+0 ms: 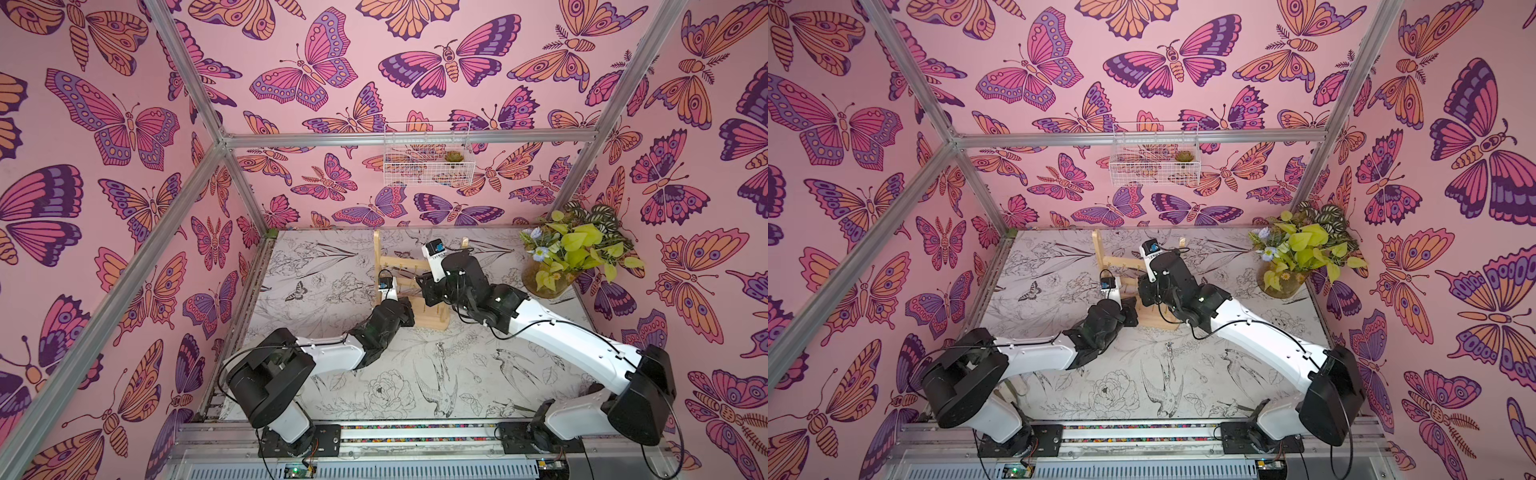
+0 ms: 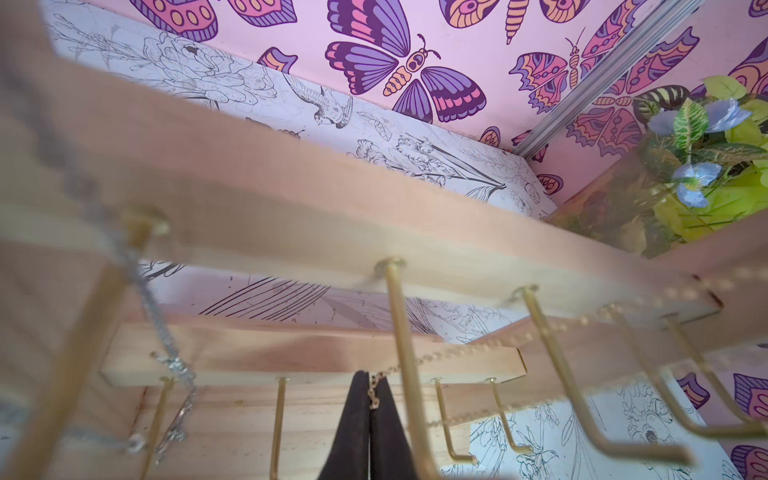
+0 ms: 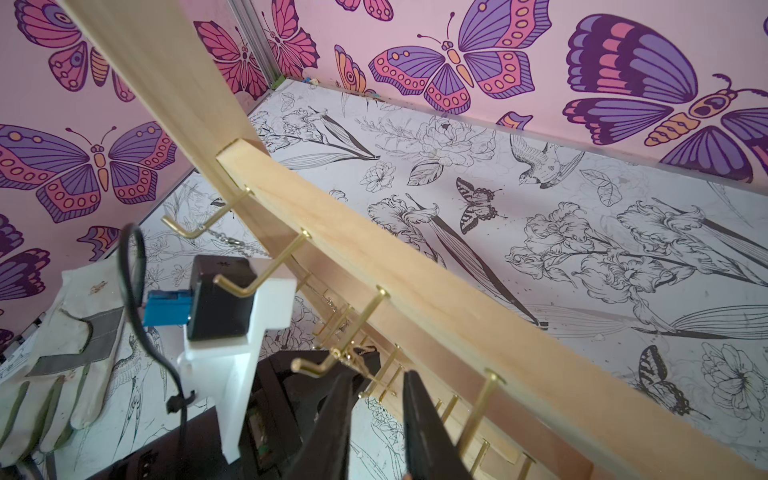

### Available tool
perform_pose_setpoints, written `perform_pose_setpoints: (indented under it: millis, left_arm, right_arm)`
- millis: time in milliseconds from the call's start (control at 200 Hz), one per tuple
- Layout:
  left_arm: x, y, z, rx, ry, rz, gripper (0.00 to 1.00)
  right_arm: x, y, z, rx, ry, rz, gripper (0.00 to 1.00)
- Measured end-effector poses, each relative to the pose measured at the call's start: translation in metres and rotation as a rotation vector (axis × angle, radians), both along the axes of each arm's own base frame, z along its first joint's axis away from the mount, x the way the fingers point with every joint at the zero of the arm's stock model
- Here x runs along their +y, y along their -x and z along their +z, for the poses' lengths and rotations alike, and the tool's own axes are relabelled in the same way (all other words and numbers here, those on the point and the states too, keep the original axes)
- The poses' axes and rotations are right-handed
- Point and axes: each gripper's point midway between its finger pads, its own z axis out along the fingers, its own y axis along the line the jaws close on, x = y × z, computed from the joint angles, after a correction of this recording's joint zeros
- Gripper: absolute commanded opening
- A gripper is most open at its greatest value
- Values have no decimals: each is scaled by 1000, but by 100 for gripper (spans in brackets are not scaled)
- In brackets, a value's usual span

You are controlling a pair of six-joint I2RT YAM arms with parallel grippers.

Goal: Hang the necklace on the jewelry display stand
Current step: Hang the necklace on the stand.

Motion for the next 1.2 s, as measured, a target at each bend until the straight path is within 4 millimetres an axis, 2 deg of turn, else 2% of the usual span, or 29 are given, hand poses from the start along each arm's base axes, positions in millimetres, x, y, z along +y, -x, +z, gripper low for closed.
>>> perform_pose_setpoints:
  millis: [235, 441, 646, 776, 1197]
  left_arm:
    - [0, 0, -2, 1, -8, -3, 0]
    - [-3, 0, -4, 4, -13, -14, 0]
    - [-7, 0, -4, 6, -12, -23, 0]
    - [-8, -1, -6, 9, -13, -27, 0]
    - [-12, -2, -3, 8, -7, -34, 0]
  right_arm:
    - [-12, 11, 14, -16, -14, -4, 34]
    - [-19, 15, 13, -11, 3, -14, 36]
    - [-18, 16, 14, -11, 0, -10, 49]
    - [-18, 16, 14, -5, -5, 1, 55]
    - [-14, 17, 21, 76, -115, 75, 56]
